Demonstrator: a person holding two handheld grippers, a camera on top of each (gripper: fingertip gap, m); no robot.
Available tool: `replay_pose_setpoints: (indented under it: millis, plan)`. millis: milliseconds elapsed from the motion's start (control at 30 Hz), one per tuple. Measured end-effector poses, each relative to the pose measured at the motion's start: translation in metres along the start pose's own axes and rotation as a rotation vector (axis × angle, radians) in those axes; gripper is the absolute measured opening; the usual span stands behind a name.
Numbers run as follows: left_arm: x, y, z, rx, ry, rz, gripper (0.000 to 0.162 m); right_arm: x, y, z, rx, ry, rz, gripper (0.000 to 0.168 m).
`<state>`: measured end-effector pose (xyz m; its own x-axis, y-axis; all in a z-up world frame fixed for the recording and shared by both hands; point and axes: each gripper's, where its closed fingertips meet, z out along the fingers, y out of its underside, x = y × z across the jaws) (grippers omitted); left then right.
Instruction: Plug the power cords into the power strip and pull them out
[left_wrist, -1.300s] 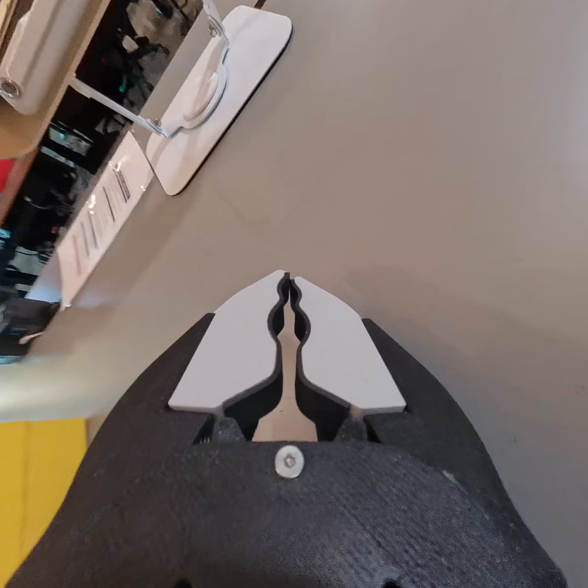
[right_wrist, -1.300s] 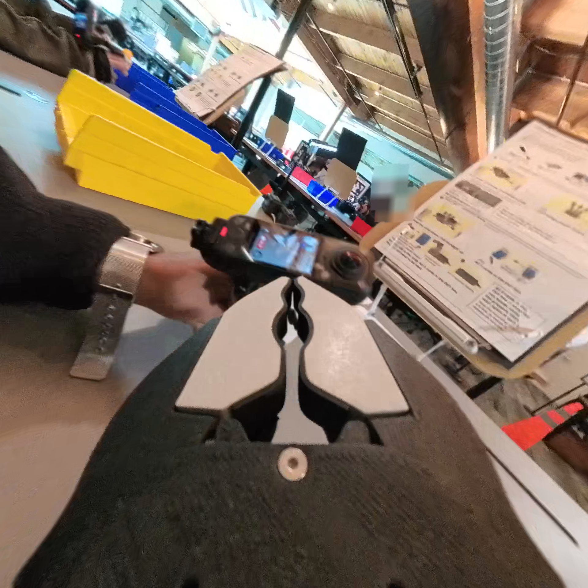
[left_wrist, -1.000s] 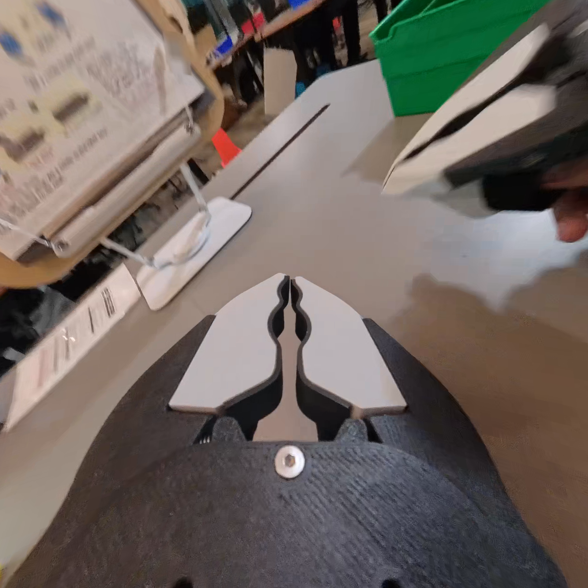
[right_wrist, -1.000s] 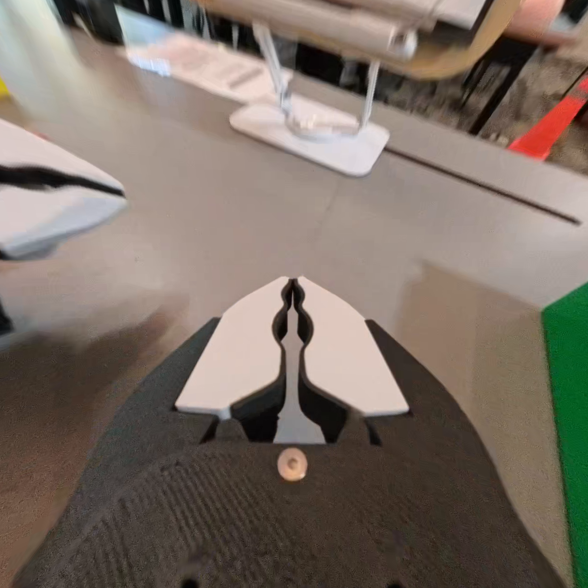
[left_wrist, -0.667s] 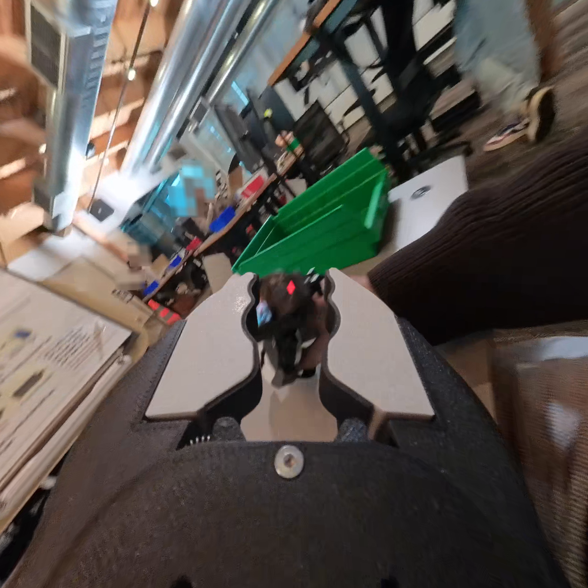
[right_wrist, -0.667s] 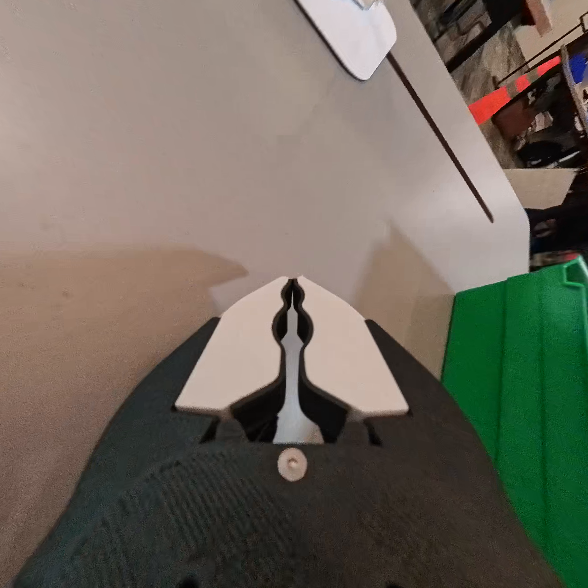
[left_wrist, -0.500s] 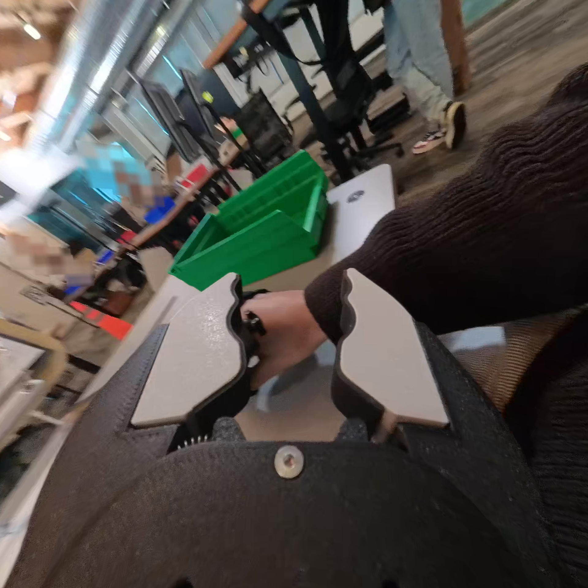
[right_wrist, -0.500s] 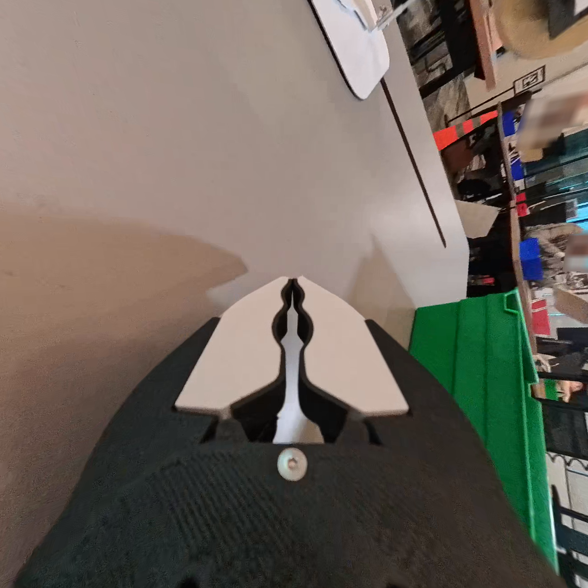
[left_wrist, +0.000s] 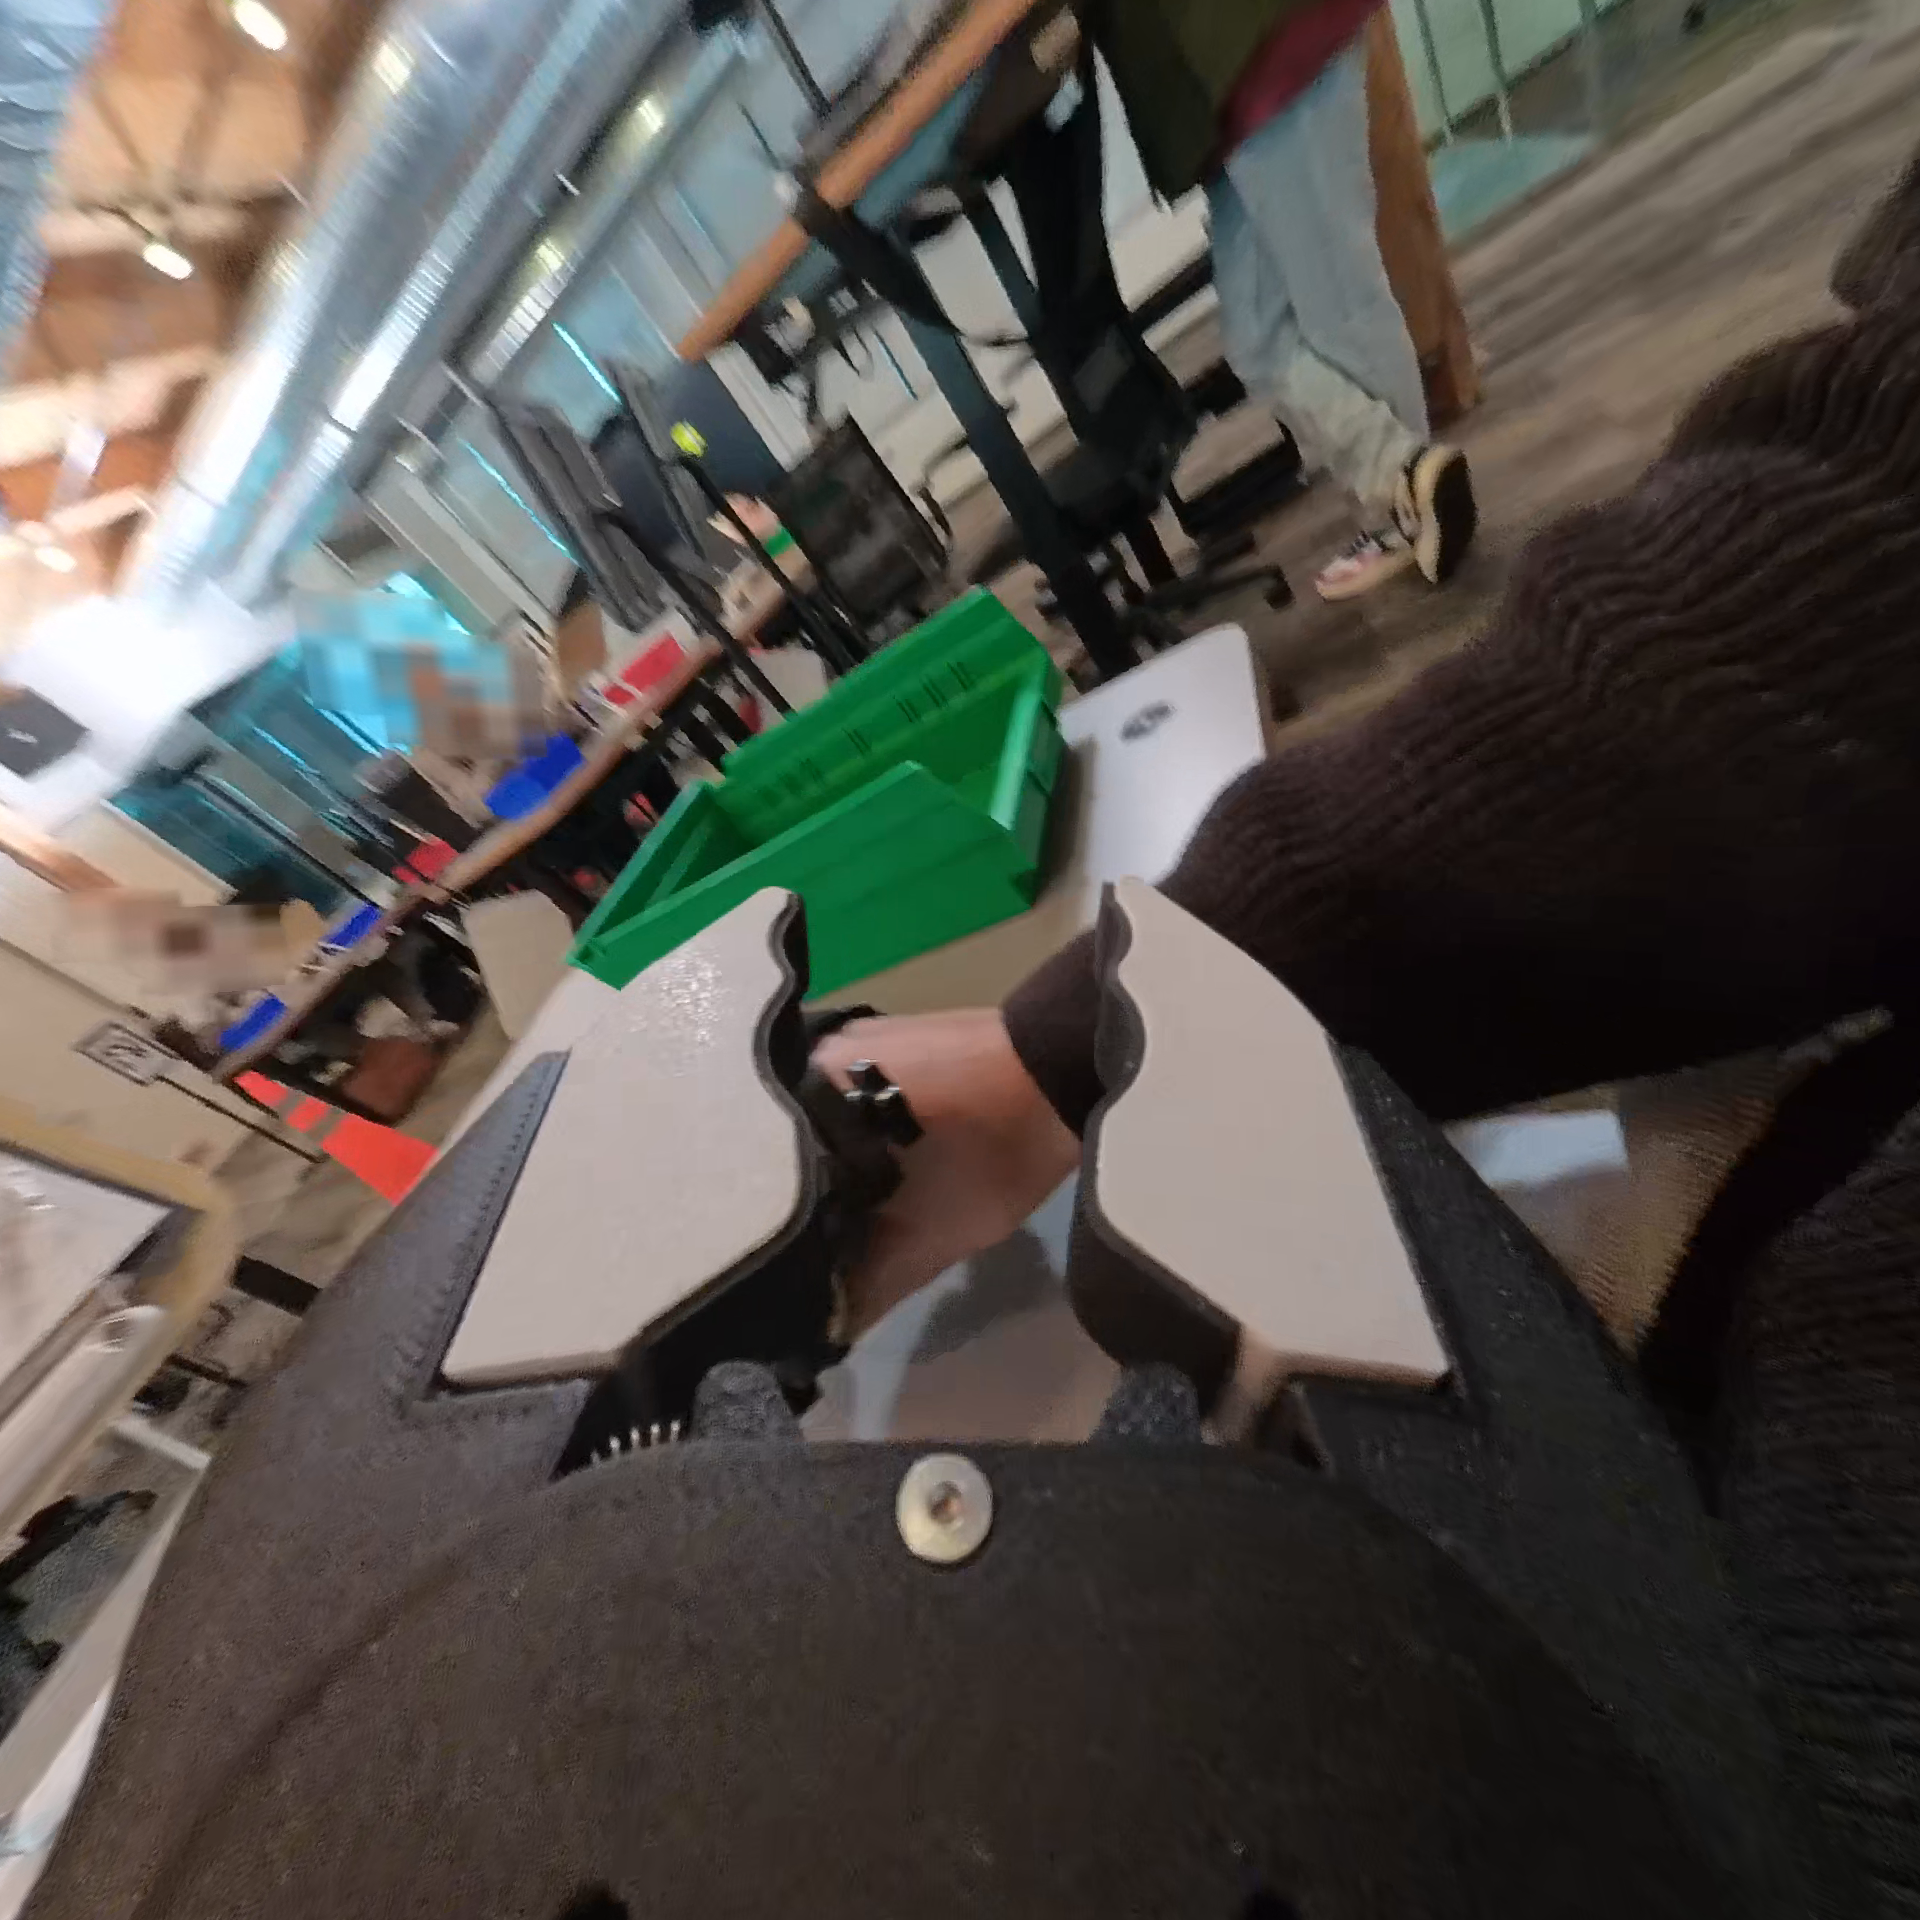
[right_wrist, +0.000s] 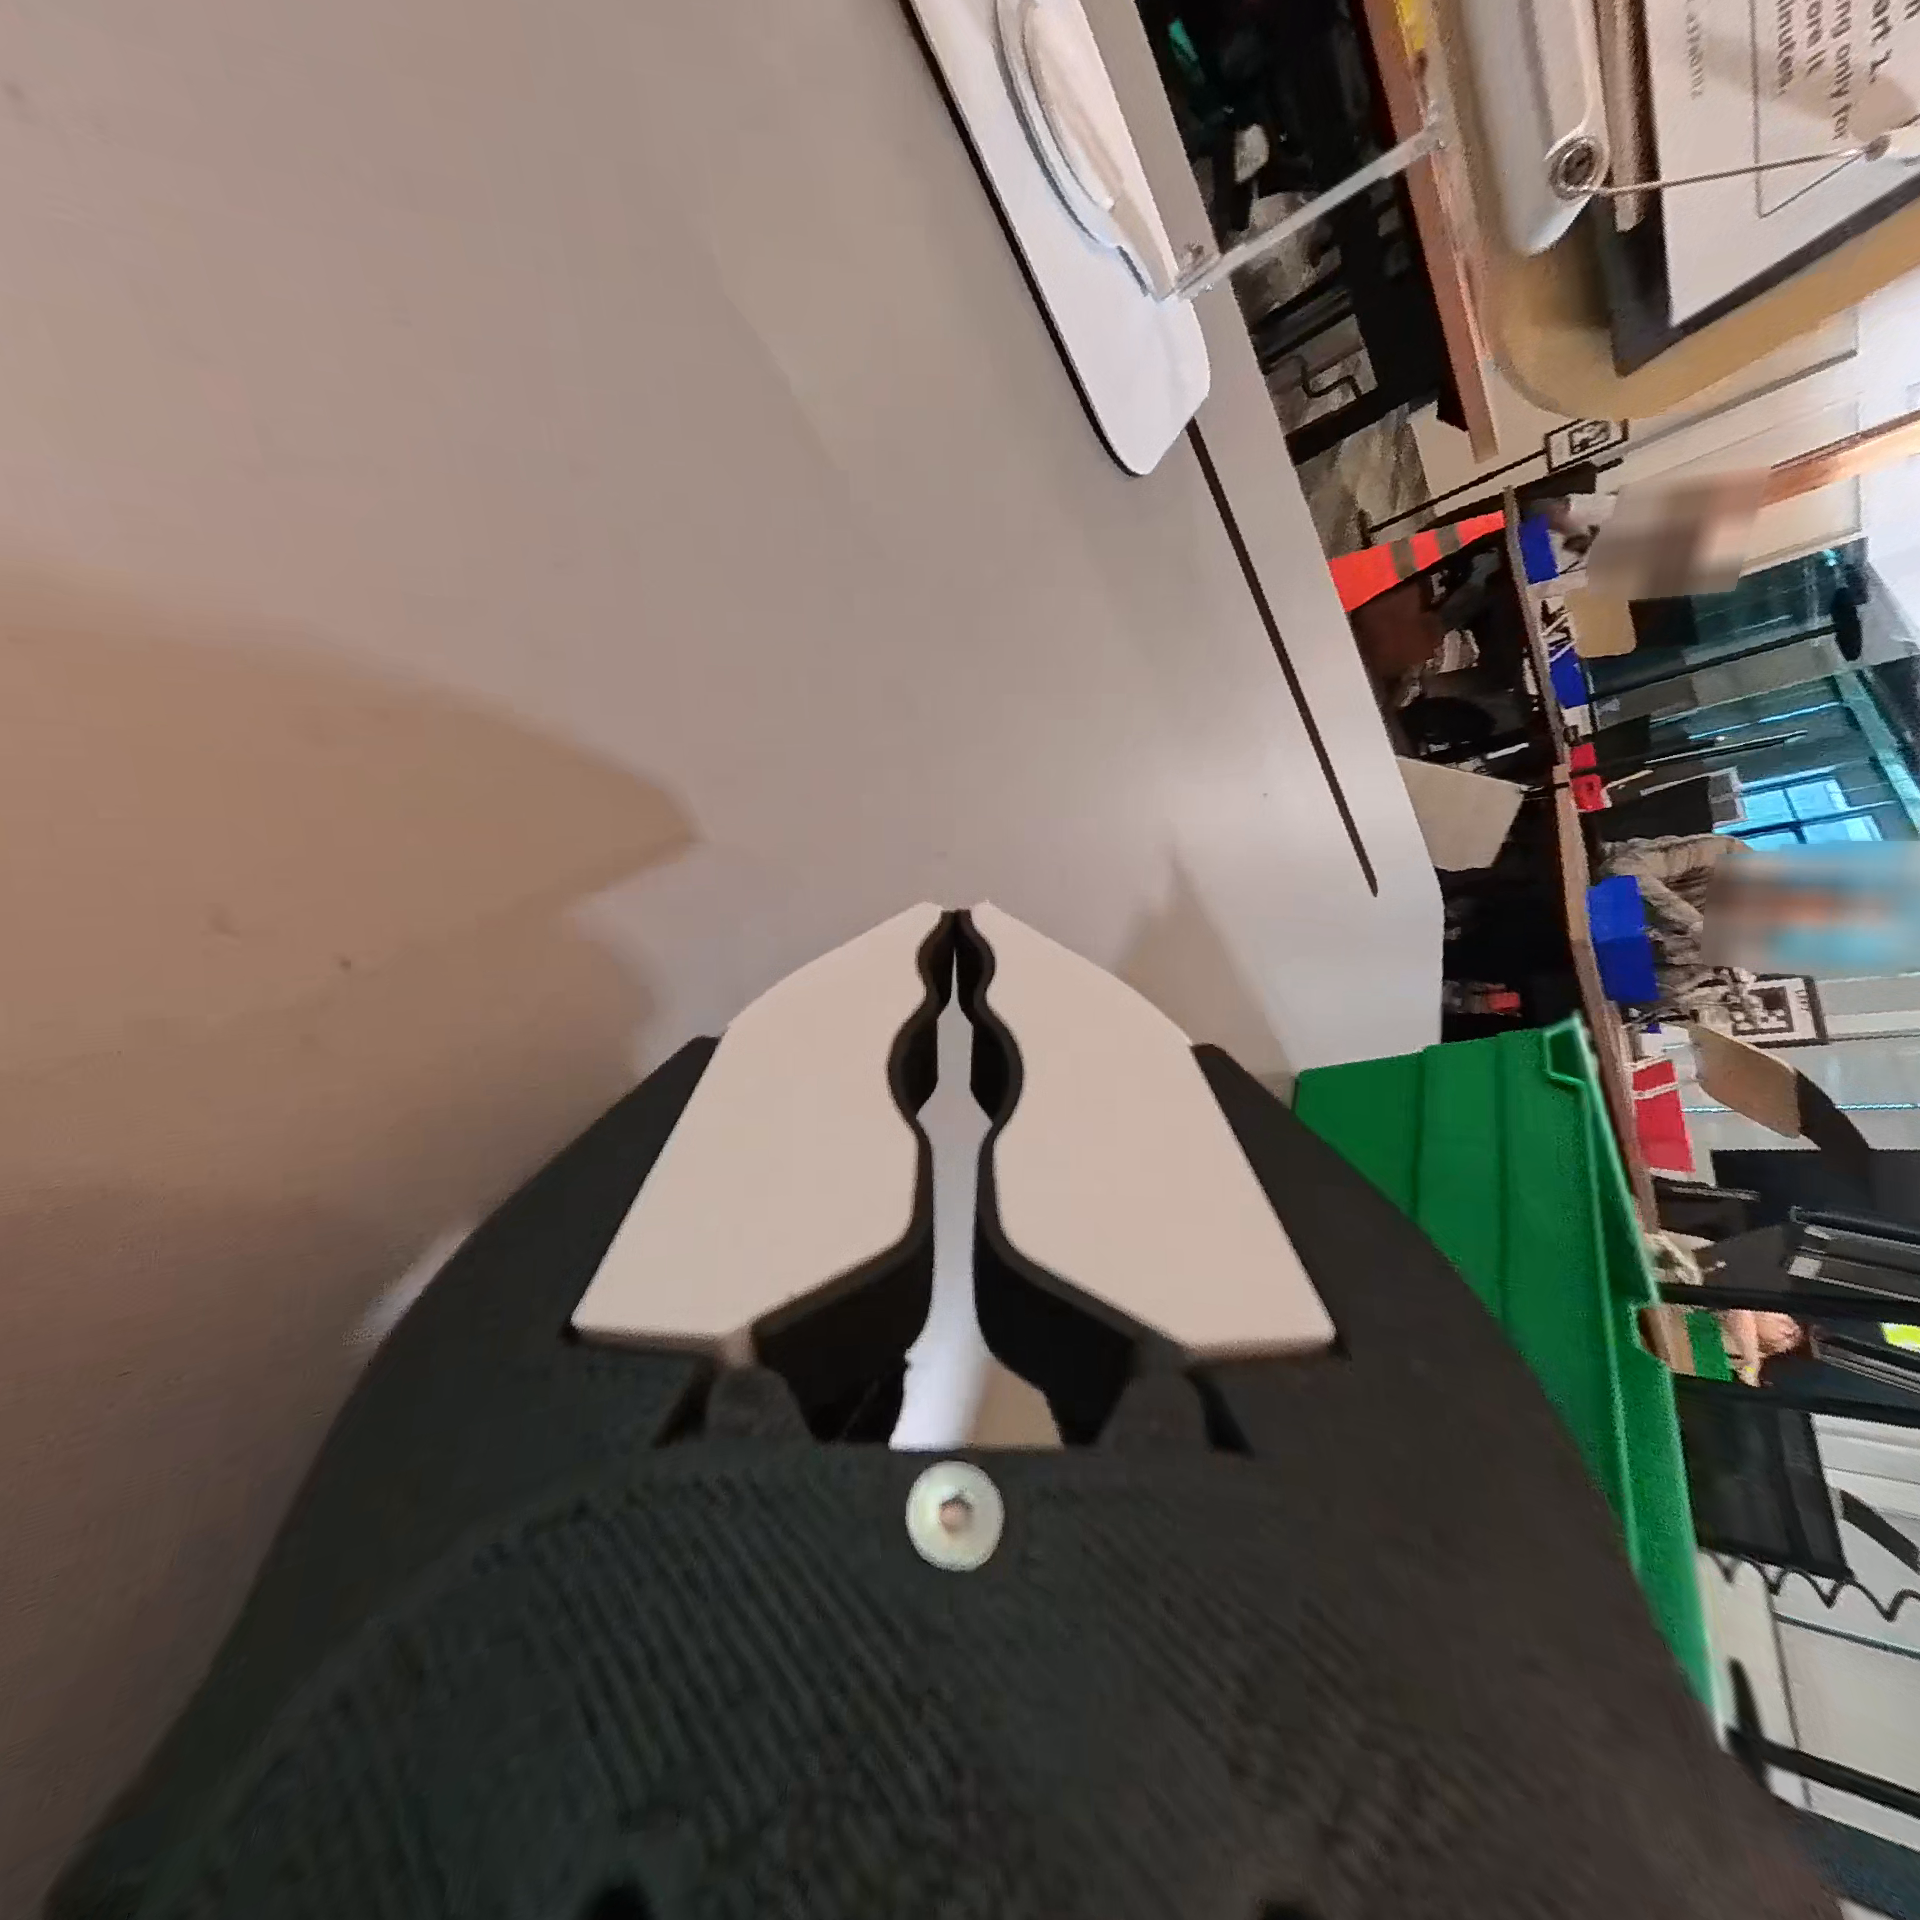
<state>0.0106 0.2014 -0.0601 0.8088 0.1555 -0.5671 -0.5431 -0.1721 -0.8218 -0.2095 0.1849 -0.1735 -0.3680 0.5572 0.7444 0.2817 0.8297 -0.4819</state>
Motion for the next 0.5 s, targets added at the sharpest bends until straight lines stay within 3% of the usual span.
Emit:
replay_pose_setpoints:
  millis: [133, 367, 433, 500]
  plan:
    - [-0.043, 0.001, -0.019, 0.083, -0.156, -0.099, 0.049, -0.001, 0.006, 0.002, -0.005, -0.049, 0.063, 0.0]
    - [-0.123, 0.048, -0.058, 0.073, -0.401, -0.325, 0.054, 0.0, 0.008, 0.004, 0.013, -0.103, 0.148, 0.004]
    - [-0.139, 0.068, -0.067, 0.041, -0.448, -0.378, 0.055, -0.006, 0.0, 0.002, 0.07, -0.209, 0.309, 0.014]
    - [-0.152, 0.09, -0.074, -0.003, -0.496, -0.474, 0.061, -0.005, -0.024, -0.011, 0.203, -0.393, 0.591, 0.039]
